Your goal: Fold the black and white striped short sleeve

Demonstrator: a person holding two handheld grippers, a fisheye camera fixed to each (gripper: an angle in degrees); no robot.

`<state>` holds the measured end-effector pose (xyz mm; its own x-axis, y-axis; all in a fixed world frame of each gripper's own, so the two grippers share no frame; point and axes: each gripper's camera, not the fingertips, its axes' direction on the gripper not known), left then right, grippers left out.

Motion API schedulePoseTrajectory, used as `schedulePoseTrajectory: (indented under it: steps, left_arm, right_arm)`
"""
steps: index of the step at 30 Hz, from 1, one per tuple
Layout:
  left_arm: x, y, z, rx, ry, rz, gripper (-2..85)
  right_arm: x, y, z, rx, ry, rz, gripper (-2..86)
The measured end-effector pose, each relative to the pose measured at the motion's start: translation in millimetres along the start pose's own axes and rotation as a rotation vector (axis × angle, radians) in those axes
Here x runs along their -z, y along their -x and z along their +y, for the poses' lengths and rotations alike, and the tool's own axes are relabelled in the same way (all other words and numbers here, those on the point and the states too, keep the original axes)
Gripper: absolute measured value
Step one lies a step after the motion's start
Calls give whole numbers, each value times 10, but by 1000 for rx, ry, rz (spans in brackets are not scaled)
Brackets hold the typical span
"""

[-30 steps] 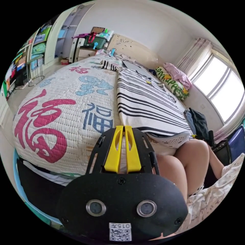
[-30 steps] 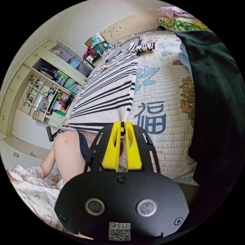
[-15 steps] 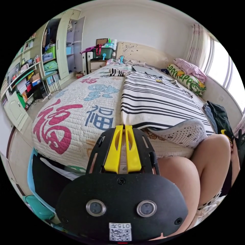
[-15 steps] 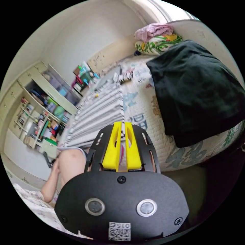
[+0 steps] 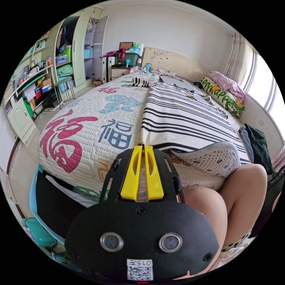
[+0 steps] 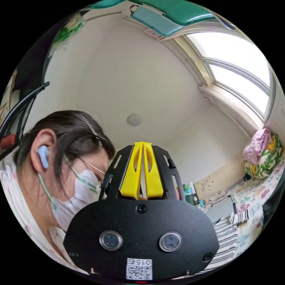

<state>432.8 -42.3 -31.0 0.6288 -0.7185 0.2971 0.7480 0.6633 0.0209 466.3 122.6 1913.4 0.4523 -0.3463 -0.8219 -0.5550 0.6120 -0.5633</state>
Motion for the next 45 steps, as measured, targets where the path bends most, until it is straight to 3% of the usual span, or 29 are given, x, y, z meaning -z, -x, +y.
schedulePoseTrajectory:
  steps: [7,13,17,21,25,28,31,33,36,40,45]
  left_arm:
    - [-30,98,-297,23,-8,0,-3]
    - [-134,138,-638,17,-2,-16,-3]
    - [-251,151,-950,-2,24,-28,-3]
    - [-386,119,-1261,-47,62,-51,-3]
    - [-582,78,-1646,-115,114,-73,-1]
    - [-738,101,-1937,-131,153,-66,1]
    - [-905,95,-2235,-146,197,-70,9]
    - [-995,124,-2454,-131,250,-44,19]
    - [-1005,219,-2872,-165,315,137,48]
    - [-728,284,-3591,-144,198,186,51]
    - [-1119,-495,-4914,-279,88,200,67]
  right_arm:
    - [-31,-265,-409,-195,-97,-160,-6]
    - [-478,-828,-742,-230,-93,-210,-5]
    - [-801,-1406,-864,-177,-104,-59,-4]
    - [-1530,-2727,-757,-110,52,192,5]
    - [-2325,-5150,-239,-491,351,450,68]
    - [-2648,-6836,379,-766,487,608,90]
    - [-2979,-8078,836,-908,541,707,105]
    - [-3257,-8682,1037,-945,576,752,115]
    - [-3763,-9591,1363,-1033,640,791,129]
    - [-4487,-10319,1423,-864,607,911,127]
    - [-5128,-10902,1585,-792,662,917,78]
